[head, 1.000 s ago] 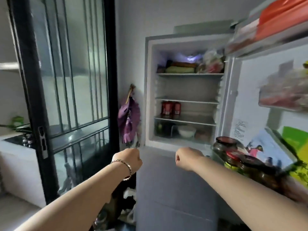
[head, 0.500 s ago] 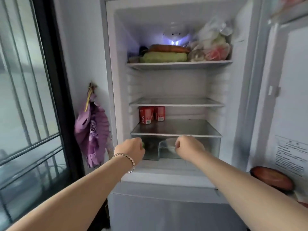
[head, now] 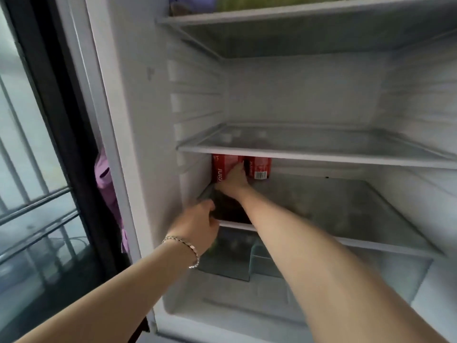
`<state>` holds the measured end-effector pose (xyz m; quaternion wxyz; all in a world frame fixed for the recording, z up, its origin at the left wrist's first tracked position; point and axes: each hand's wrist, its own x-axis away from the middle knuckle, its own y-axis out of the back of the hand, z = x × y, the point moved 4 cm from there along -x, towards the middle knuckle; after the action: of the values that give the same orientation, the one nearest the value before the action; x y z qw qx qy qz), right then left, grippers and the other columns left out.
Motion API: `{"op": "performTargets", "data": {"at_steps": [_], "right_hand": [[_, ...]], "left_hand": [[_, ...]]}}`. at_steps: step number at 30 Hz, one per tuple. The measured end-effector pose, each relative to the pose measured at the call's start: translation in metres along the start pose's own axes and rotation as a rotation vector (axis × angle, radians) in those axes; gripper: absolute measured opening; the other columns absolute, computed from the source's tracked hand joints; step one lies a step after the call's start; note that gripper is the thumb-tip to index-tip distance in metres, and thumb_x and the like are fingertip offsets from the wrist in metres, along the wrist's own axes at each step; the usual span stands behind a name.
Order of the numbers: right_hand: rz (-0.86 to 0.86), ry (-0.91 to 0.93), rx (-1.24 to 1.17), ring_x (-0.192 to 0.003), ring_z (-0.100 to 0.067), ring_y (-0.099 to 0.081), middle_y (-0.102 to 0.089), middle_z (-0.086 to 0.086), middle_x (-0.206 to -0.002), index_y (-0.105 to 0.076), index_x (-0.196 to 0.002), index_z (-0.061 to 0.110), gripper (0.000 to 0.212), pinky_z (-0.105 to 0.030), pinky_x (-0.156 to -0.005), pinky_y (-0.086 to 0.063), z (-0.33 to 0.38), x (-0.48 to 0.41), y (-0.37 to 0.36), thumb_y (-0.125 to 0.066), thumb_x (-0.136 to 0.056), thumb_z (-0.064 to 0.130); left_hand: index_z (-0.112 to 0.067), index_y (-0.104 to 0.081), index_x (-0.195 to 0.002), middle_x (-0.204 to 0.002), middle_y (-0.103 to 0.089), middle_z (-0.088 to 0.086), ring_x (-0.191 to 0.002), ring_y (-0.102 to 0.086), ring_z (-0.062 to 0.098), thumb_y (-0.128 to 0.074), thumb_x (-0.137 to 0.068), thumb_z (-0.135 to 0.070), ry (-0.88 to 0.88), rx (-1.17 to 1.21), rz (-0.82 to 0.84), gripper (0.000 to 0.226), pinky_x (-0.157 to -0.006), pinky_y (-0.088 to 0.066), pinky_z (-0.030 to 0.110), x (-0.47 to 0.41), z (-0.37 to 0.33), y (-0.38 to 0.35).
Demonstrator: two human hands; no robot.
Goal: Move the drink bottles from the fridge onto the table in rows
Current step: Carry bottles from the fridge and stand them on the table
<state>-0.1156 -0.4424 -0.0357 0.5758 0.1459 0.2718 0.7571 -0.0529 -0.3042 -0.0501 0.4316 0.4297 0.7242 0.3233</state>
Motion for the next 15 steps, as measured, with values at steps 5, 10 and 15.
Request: {"op": "performTargets", "data": {"at_steps": [5, 10, 15], "right_hand": [[-0.135, -0.136, -0.133, -0.139, -0.033, -0.025, -0.024, -0.017, -0.149, -0.018, -0.145, 0.004, 0.104, -0.038, -0.114, -0.025, -0.010, -0.033, 0.006, -0.082, -0.067, 0.028], [-0.120, -0.079, -0.235, -0.133, -0.026, -0.039, -0.040, -0.011, -0.145, -0.024, -0.144, 0.007, 0.110, -0.039, -0.112, -0.033, -0.009, -0.024, 0.003, -0.087, -0.057, 0.030], [-0.064, 0.005, -0.156, -0.117, -0.020, -0.056, -0.059, -0.004, -0.126, -0.041, -0.136, 0.012, 0.103, -0.037, -0.102, -0.045, -0.003, 0.040, 0.004, -0.086, -0.047, 0.041]], "left_hand": [[-0.020, -0.060, -0.110, -0.096, -0.066, 0.002, -0.079, -0.056, 0.018, -0.053, -0.085, -0.017, 0.011, 0.055, -0.039, 0.026, -0.068, -0.038, 0.019, -0.006, 0.009, 0.003], [-0.018, -0.060, -0.110, -0.099, -0.066, 0.000, -0.083, -0.057, 0.015, -0.056, -0.084, -0.015, -0.036, 0.151, -0.057, 0.027, -0.070, -0.037, 0.015, 0.003, 0.006, 0.010], [-0.016, -0.062, -0.103, -0.077, -0.055, -0.013, -0.067, -0.051, 0.005, -0.057, -0.081, -0.013, -0.132, 0.234, -0.203, 0.022, -0.057, -0.037, 0.012, 0.019, -0.003, 0.037]]}}
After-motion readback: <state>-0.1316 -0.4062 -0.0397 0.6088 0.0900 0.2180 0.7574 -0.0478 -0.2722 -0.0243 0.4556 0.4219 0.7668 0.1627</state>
